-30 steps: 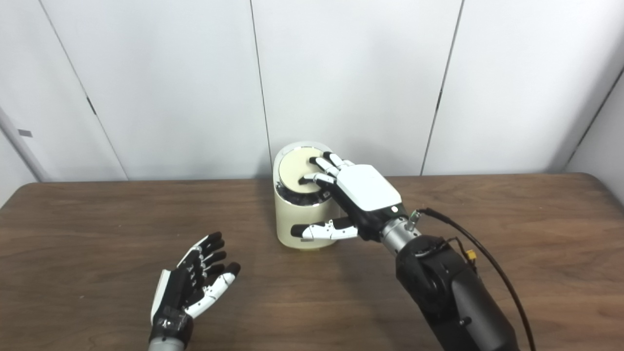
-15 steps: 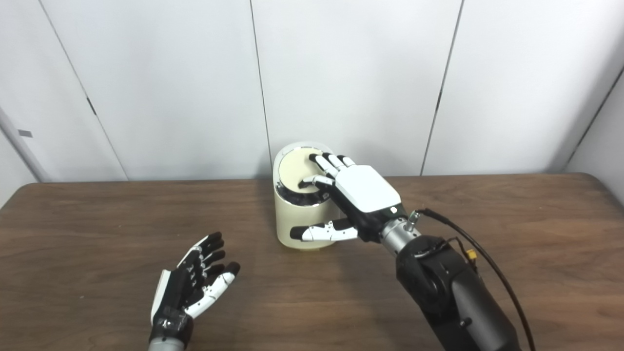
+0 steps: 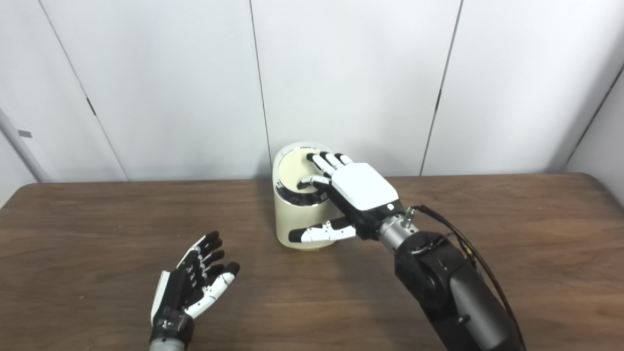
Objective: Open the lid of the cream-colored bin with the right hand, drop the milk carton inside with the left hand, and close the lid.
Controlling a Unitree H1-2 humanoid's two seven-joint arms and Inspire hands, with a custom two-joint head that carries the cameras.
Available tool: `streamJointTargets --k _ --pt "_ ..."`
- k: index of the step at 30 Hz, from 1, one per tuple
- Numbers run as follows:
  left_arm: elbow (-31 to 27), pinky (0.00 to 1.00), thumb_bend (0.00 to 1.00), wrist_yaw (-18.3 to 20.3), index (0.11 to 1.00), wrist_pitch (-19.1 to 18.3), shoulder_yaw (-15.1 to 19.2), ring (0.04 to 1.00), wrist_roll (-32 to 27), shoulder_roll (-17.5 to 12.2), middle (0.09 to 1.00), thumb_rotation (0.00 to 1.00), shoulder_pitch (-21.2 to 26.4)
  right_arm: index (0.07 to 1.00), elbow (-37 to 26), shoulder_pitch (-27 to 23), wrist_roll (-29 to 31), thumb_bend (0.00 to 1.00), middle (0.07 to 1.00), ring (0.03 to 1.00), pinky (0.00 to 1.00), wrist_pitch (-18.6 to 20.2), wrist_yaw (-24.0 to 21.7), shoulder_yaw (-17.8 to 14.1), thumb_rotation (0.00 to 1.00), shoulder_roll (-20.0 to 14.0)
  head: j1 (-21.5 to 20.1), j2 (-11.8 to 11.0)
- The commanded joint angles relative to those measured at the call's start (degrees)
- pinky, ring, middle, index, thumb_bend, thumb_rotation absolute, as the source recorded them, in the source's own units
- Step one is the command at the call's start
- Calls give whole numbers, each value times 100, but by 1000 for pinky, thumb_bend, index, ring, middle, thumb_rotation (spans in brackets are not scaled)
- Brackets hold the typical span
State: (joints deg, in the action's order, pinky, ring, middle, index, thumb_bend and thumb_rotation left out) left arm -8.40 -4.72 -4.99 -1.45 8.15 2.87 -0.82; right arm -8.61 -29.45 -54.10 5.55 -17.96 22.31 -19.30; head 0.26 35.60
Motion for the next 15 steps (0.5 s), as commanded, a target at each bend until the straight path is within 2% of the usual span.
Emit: streamJointTargets --k 1,8,11,15 --pt "-83 792 636 -28 890 97 -8 839 -5 35 871 291 34 738 83 31 -130 636 1000 1000 1000 113 -544 157 994 -92 -5 1" --pt "-81 794 642 -19 879 99 -9 837 0 31 863 294 33 735 37 44 -106 645 1000 1000 1000 150 -589 166 1000 -112 7 -13" --pt "-70 792 640 -11 880 131 -7 840 -24 29 865 285 34 752 -127 87 153 635 1000 1000 1000 160 -516 -6 989 -122 19 -6" --pt "-86 793 650 -21 880 117 -14 839 19 16 865 303 24 800 -500 102 367 640 1000 1000 1000 356 -577 -294 1000 -92 5 -6"
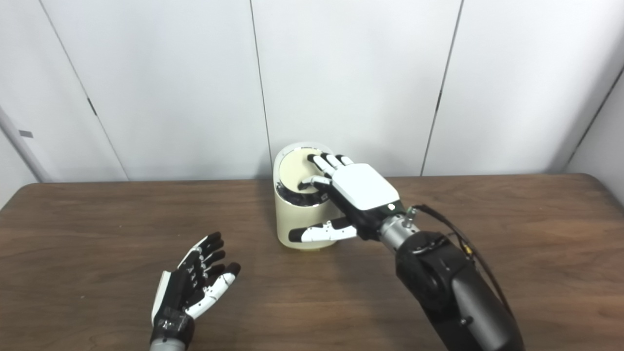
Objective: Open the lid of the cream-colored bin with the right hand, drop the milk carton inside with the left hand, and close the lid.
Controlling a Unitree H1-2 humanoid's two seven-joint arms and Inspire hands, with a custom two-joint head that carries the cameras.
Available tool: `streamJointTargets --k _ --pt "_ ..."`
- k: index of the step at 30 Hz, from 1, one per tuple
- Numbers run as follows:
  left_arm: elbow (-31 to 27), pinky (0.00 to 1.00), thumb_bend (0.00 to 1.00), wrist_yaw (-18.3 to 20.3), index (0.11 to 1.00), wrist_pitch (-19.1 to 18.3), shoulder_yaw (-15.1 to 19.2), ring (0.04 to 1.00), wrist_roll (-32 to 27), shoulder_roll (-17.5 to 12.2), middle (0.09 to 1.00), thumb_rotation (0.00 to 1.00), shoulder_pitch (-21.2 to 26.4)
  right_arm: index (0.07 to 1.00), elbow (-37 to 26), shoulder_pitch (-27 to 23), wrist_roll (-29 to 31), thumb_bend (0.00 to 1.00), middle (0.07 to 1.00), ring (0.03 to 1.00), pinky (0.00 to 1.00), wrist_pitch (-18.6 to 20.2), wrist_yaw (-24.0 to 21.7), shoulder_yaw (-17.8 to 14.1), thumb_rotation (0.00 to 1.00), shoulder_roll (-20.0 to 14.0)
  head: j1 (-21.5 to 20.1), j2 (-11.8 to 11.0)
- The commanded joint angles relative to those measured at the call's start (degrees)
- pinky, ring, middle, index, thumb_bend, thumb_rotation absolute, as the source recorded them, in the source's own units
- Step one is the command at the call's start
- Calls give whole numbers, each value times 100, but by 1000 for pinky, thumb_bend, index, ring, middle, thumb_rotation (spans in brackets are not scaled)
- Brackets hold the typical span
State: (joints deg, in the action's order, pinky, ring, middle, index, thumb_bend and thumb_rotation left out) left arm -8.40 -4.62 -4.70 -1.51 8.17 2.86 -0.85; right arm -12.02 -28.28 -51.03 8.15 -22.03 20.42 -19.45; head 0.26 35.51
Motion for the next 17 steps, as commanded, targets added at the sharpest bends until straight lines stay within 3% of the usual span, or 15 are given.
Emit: streamJointTargets --k 1,4,7,17 --pt "-82 792 648 -24 880 94 -3 837 -4 19 865 302 27 807 -254 -7 120 637 1000 1000 1000 130 -146 -188 1000 -58 5 2" --pt "-72 788 642 -25 883 102 -1 837 0 15 866 296 31 807 -449 36 252 576 1000 1000 1000 48 144 -441 941 -19 13 7" --pt "-81 790 638 -3 882 98 36 839 -119 43 867 282 32 813 -545 114 349 569 1000 1000 999 -13 340 -668 958 1 17 7" --pt "-154 785 611 -15 872 116 87 834 -249 45 855 279 39 833 -887 528 526 554 998 1000 985 115 402 -1222 997 -43 -18 14"
